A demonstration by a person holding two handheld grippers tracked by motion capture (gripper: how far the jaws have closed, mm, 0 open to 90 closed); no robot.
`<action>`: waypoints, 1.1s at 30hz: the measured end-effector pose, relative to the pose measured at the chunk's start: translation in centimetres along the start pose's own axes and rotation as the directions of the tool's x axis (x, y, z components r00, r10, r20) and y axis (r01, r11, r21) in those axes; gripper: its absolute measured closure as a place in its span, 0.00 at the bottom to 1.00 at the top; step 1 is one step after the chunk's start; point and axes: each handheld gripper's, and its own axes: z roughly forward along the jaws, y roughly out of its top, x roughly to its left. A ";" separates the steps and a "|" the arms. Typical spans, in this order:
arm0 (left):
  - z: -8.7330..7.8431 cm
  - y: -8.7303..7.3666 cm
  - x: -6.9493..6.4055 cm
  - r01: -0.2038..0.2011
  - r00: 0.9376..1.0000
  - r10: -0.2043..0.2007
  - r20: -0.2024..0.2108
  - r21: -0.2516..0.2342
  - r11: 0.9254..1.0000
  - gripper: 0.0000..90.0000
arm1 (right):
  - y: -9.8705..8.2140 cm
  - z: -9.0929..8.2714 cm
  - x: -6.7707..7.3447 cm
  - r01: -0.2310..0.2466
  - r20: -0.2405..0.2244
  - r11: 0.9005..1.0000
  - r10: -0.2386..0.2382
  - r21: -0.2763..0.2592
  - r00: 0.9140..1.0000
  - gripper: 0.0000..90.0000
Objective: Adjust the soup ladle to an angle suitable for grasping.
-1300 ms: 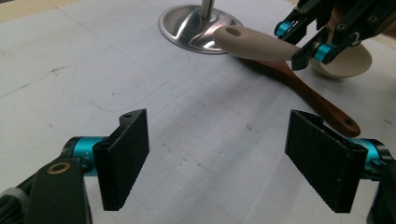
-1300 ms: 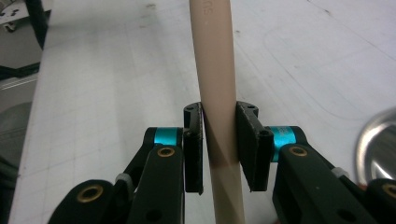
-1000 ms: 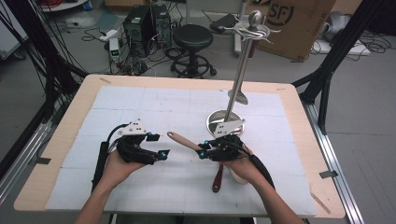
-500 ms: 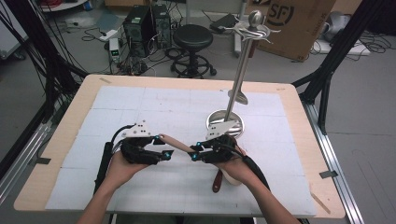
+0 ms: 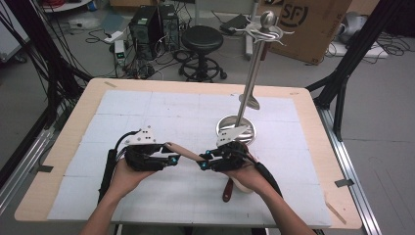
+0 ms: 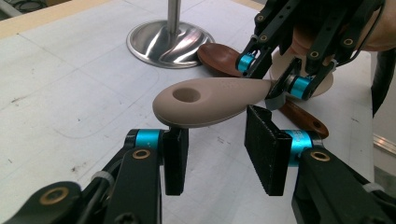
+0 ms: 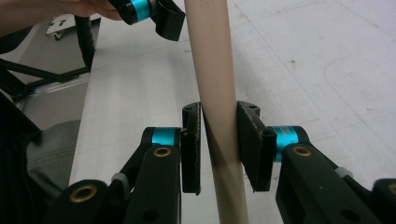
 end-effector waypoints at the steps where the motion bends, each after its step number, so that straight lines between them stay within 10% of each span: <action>1: 0.0 0.0 0.0 0.000 1.000 0.000 -0.001 0.000 1.000 0.66 | -0.1 0.0 -0.2 -0.013 -0.012 1.000 0.013 0.008 1.000 0.78; 15: -0.1 0.0 0.1 -0.004 1.000 0.004 -0.003 0.004 1.000 0.62 | -0.7 0.0 -0.9 -0.078 -0.048 0.996 0.079 0.033 0.996 0.82; 33: -0.2 -0.1 0.2 0.000 1.000 0.000 -0.010 0.012 1.000 0.57 | 1.2 -6.2 -1.0 -0.091 0.008 0.979 0.094 -0.181 0.996 0.84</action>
